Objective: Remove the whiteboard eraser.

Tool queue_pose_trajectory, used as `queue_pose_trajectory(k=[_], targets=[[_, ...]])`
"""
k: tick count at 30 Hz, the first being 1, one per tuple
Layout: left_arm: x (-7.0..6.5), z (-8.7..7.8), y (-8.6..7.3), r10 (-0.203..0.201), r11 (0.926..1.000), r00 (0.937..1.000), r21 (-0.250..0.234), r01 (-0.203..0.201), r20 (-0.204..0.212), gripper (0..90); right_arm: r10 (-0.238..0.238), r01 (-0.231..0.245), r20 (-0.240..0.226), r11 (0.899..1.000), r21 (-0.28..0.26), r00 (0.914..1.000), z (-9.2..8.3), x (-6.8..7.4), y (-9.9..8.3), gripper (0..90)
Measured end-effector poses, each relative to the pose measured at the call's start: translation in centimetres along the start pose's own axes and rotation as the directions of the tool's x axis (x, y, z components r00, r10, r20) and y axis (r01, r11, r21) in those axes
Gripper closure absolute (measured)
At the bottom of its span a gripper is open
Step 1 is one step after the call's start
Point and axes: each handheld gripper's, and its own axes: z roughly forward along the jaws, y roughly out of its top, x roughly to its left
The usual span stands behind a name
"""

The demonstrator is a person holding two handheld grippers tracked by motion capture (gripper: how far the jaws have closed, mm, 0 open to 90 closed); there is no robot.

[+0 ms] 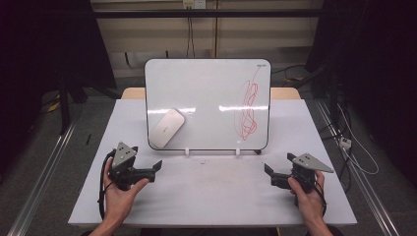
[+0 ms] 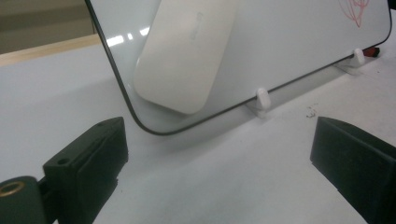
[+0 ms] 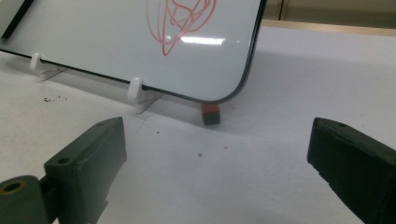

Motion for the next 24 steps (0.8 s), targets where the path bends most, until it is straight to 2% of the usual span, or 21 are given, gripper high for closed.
queue_pose_trajectory(k=[2,8,11,15,17,21,24], targets=[[-0.1,0.3,0.6,0.017,0.9998,0.9998,0.003,-0.017,-0.007,4.4,0.003,-0.003,-0.002,1.000,0.000,1.0000,0.0,-0.1,0.0,4.9],[0.3,1.8,2.4,0.036,0.9993,0.9992,0.001,-0.036,-0.017,4.9,-0.007,0.007,0.003,1.000,0.000,1.0000,-0.1,0.2,0.1,4.9],[0.6,2.6,2.6,0.042,0.9989,0.9989,0.019,-0.042,-0.018,4.7,-0.002,0.002,-0.004,1.000,0.004,1.0000,0.0,0.1,0.0,4.9],[0.8,3.5,3.1,0.078,0.9961,0.9967,0.044,-0.077,-0.023,4.9,0.000,0.000,-0.004,1.000,0.006,1.0000,0.1,-0.1,0.0,4.9],[0.9,3.9,3.5,0.082,0.9951,0.9965,0.056,-0.081,-0.016,5.8,0.001,-0.001,-0.005,1.000,0.007,1.0000,0.1,-0.1,0.0,4.9],[0.8,4.4,4.3,0.133,0.9895,0.9901,0.063,-0.130,-0.046,7.0,-0.005,0.005,-0.009,1.000,0.007,0.9999,0.2,0.0,0.1,4.9],[0.6,5.0,4.7,0.151,0.9873,0.9867,0.058,-0.148,-0.060,7.2,-0.004,0.004,-0.011,1.000,0.009,0.9999,0.3,0.1,0.1,5.0]])
